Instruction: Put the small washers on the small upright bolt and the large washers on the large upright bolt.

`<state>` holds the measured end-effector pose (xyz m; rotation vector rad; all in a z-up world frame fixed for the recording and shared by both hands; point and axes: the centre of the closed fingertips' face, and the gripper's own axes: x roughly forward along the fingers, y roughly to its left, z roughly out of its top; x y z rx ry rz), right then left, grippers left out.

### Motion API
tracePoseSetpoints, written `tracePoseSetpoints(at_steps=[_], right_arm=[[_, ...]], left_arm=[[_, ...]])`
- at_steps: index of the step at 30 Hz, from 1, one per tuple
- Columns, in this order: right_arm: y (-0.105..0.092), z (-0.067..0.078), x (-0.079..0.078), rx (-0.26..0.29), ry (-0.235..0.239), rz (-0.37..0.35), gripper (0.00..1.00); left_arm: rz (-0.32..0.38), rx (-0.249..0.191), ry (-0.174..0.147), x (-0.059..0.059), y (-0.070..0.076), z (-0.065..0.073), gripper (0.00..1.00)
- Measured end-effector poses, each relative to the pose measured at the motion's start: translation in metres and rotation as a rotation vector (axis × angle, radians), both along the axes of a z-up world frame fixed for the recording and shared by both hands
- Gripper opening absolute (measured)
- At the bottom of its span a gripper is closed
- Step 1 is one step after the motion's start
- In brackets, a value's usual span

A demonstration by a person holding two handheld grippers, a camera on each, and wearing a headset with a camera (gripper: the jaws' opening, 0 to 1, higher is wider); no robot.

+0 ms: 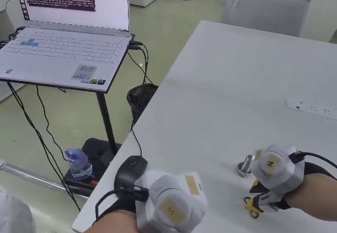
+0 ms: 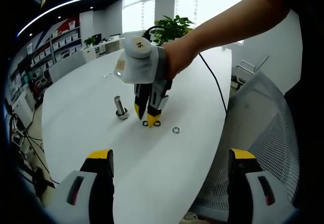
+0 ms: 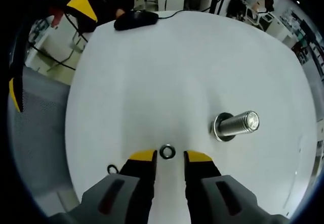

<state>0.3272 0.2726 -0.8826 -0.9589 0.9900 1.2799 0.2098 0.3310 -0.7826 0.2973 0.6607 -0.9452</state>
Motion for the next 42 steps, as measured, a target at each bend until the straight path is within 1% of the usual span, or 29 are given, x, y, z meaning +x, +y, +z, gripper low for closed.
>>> tracePoseSetpoints(at_steps=[8,16,25,27,30,33,40,42], right_arm=[[-0.0023,-0.0002,-0.0008,-0.031,-0.002,-0.001,0.16],[-0.0013,-0.0011,-0.0017,-0.072,-0.007,0.015,0.15],[-0.0025,-0.001,-0.0014,-0.076,-0.008,0.018,0.13],[-0.0022,-0.0021,-0.0016,-0.09,-0.022,0.041,0.13],[-0.0021,-0.0026,-0.0007,-0.104,-0.02,0.039,0.13],[-0.0025,-0.0022,-0.0001,-0.1,-0.01,0.021,0.13],[-0.0025,-0.0022,-0.0011,-0.076,-0.006,0.005,0.13],[-0.0031,0.0003,-0.0016,-0.07,-0.002,-0.007,0.13]], left_arm=[[-0.004,0.002,-0.002,0.0013,0.0001,0.0011,0.92],[-0.004,0.004,0.0,0.0007,0.0011,0.0005,0.9],[-0.001,0.01,0.007,-0.0021,0.0026,-0.0011,0.88],[0.0,0.012,0.009,-0.0028,0.0036,-0.0018,0.88],[-0.001,0.014,0.01,-0.0038,0.0033,-0.0023,0.87],[0.0,0.017,0.013,-0.0049,0.0034,-0.0029,0.87],[0.003,0.019,0.004,-0.0037,0.0047,0.0006,0.86],[0.007,0.019,0.003,-0.0031,0.0054,0.0011,0.86]])
